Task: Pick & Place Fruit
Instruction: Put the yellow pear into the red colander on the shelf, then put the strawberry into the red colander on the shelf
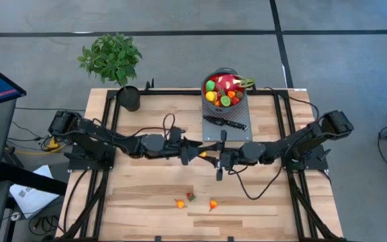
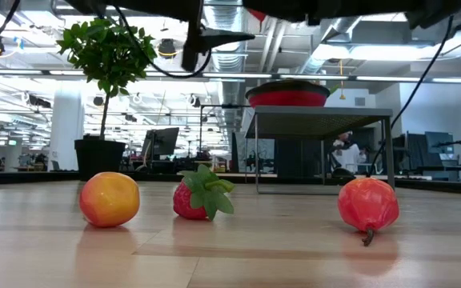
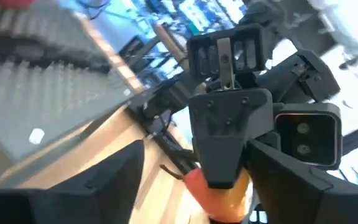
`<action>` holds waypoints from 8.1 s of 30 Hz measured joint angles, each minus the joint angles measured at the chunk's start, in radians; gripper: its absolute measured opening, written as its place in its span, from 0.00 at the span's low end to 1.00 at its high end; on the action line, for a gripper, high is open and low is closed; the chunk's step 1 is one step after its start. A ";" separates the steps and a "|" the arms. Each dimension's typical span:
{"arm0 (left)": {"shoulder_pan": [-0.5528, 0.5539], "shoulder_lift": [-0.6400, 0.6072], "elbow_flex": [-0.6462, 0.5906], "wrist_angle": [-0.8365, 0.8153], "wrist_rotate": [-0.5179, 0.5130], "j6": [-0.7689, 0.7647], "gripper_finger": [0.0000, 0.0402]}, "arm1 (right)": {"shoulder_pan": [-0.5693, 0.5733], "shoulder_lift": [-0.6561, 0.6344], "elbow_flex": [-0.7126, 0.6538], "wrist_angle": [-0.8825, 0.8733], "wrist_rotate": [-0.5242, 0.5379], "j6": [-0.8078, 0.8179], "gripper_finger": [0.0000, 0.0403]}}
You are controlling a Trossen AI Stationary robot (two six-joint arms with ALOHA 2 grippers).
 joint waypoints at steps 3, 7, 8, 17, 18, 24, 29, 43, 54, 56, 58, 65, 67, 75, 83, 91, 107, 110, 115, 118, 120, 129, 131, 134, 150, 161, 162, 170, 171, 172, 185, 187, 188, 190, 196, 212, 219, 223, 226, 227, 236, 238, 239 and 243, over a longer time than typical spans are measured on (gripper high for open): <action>0.033 -0.006 -0.001 0.087 0.093 0.125 0.72 | -0.009 -0.050 0.000 -0.059 0.028 -0.002 0.26; 0.074 -0.066 -0.001 0.139 0.163 0.284 0.72 | -0.042 -0.124 0.000 -0.190 0.058 -0.002 0.26; 0.083 -0.085 -0.001 0.138 0.171 0.332 0.71 | -0.053 -0.146 0.000 -0.219 0.060 -0.002 0.26; 0.103 -0.247 -0.001 0.126 0.185 0.657 0.64 | -0.186 -0.355 0.000 -0.384 0.064 0.008 0.26; 0.102 -0.254 -0.001 0.127 0.185 0.674 0.64 | -0.206 -0.374 0.000 -0.389 0.064 0.009 0.26; 0.100 -0.261 -0.001 0.123 0.185 0.709 0.61 | -0.345 -0.456 0.001 -0.422 0.063 0.009 0.26; 0.100 -0.260 -0.001 0.116 0.185 0.711 0.61 | -0.467 -0.454 0.001 -0.483 0.014 0.047 0.26; 0.106 -0.260 -0.001 0.112 0.129 0.789 0.60 | -0.682 -0.399 0.177 -0.843 -0.204 0.198 0.26; 0.173 -0.313 -0.002 -0.014 0.122 0.789 0.59 | -0.791 -0.359 0.241 -0.935 -0.398 0.213 0.26; 0.188 -0.326 -0.002 -0.034 0.122 0.789 0.58 | -0.802 -0.327 0.242 -0.927 -0.399 0.216 0.26; 0.196 -0.334 -0.002 -0.042 0.122 0.789 0.58 | -0.808 -0.293 0.241 -0.916 -0.399 0.218 0.26; 0.229 -0.344 -0.002 -0.073 0.124 0.789 0.56 | -0.825 -0.238 0.241 -0.880 -0.397 0.218 0.26; 0.239 -0.344 -0.002 -0.082 0.124 0.789 0.56 | -0.827 -0.238 0.241 -0.881 -0.394 0.218 0.27; 0.276 -0.344 -0.002 -0.113 0.128 0.789 0.55 | -0.833 -0.262 0.241 -0.873 -0.331 0.218 0.46; 0.289 -0.344 -0.002 -0.121 0.127 0.789 0.54 | -0.832 -0.313 0.241 -0.880 -0.308 0.210 0.59; 0.289 -0.344 -0.002 -0.123 0.127 0.789 0.54 | -0.824 -0.405 0.241 -0.894 -0.308 0.181 0.56; 0.289 -0.344 -0.002 -0.123 0.124 0.789 0.54 | -0.739 -0.520 0.241 -1.039 -0.308 0.192 0.25; 0.289 -0.344 -0.002 -0.123 0.124 0.789 0.54 | -0.705 -0.520 0.241 -1.044 -0.308 0.192 0.18; 0.289 -0.344 -0.002 -0.123 0.125 0.779 0.54 | -0.642 -0.519 0.241 -1.081 -0.309 0.237 0.09; 0.286 -0.344 -0.002 -0.124 0.128 0.756 0.54 | -0.602 -0.519 0.241 -1.105 -0.309 0.279 0.03; 0.278 -0.344 -0.002 -0.125 0.128 0.740 0.54 | -0.571 -0.521 0.241 -1.121 -0.309 0.294 0.01; 0.190 -0.344 -0.002 -0.127 0.132 0.722 0.54 | -0.403 -0.523 0.241 -1.123 -0.309 0.349 0.00; 0.159 -0.343 -0.002 -0.128 0.132 0.722 0.54 | -0.366 -0.523 0.241 -1.123 -0.309 0.351 0.01; 0.105 -0.343 -0.002 -0.128 0.132 0.721 0.54 | -0.317 -0.523 0.241 -1.123 -0.308 0.378 0.01; -0.162 -0.246 0.000 -0.126 -0.107 0.645 0.54 | -0.041 -0.522 0.241 -1.155 -0.149 0.482 0.00; -0.238 -0.098 0.000 -0.093 -0.167 0.442 0.54 | 0.127 -0.515 0.241 -1.171 -0.042 0.542 0.00; -0.246 -0.087 0.000 -0.087 -0.167 0.438 0.54 | 0.138 -0.511 0.241 -1.170 -0.038 0.549 0.00; -0.328 -0.009 -0.001 -0.087 -0.155 0.540 0.54 | 0.207 -0.510 0.241 -1.201 0.007 0.569 0.00; -0.338 0.000 -0.001 -0.089 -0.154 0.567 0.54 | 0.212 -0.510 0.241 -1.207 0.007 0.569 0.00; -0.346 0.008 -0.001 -0.088 -0.151 0.586 0.54 | 0.212 -0.510 0.241 -1.215 0.007 0.570 0.00; -0.335 0.095 -0.002 -0.111 -0.150 0.630 0.54 | 0.209 -0.510 0.241 -1.336 0.007 0.595 0.00; -0.325 0.111 -0.002 -0.112 -0.151 0.628 0.54 | 0.209 -0.510 0.241 -1.346 0.007 0.595 0.00; -0.321 0.118 -0.002 -0.114 -0.151 0.619 0.54 | 0.209 -0.510 0.241 -1.352 0.007 0.591 0.00; -0.314 0.131 -0.002 -0.117 -0.151 0.594 0.54 | 0.210 -0.510 0.241 -1.358 0.006 0.569 0.00; -0.311 0.137 -0.002 -0.120 -0.151 0.541 0.54 | 0.224 -0.539 0.198 -1.327 0.003 0.524 0.00; -0.331 0.137 -0.002 -0.233 -0.103 0.468 0.54 | 0.223 -0.937 -0.200 -0.956 0.003 0.535 0.00; -0.352 0.137 -0.002 -0.280 -0.112 0.459 0.54 | 0.222 -1.112 -0.273 -0.909 0.003 0.541 0.00; -0.352 0.137 0.003 -0.252 -0.116 0.409 0.54 | 0.222 -1.173 -0.306 -0.911 0.003 0.523 0.00; -0.359 0.137 0.036 -0.247 -0.121 0.412 0.54 | 0.222 -1.218 -0.328 -0.905 0.003 0.523 0.00; -0.362 0.137 0.049 -0.246 -0.121 0.420 0.54 | 0.222 -1.228 -0.333 -0.906 0.003 0.523 0.00; -0.363 0.242 0.167 -0.247 -0.118 0.472 0.54 | 0.222 -1.288 -0.336 -0.907 0.003 0.498 0.00; -0.363 0.287 0.194 -0.247 -0.103 0.473 0.54 | 0.222 -1.293 -0.335 -0.907 0.003 0.496 0.00; -0.363 0.302 0.201 -0.248 -0.093 0.475 0.54 | 0.222 -1.297 -0.335 -0.909 0.003 0.494 0.00; -0.363 0.328 0.206 -0.267 -0.070 0.475 0.54 | 0.222 -1.298 -0.335 -0.910 0.003 0.494 0.00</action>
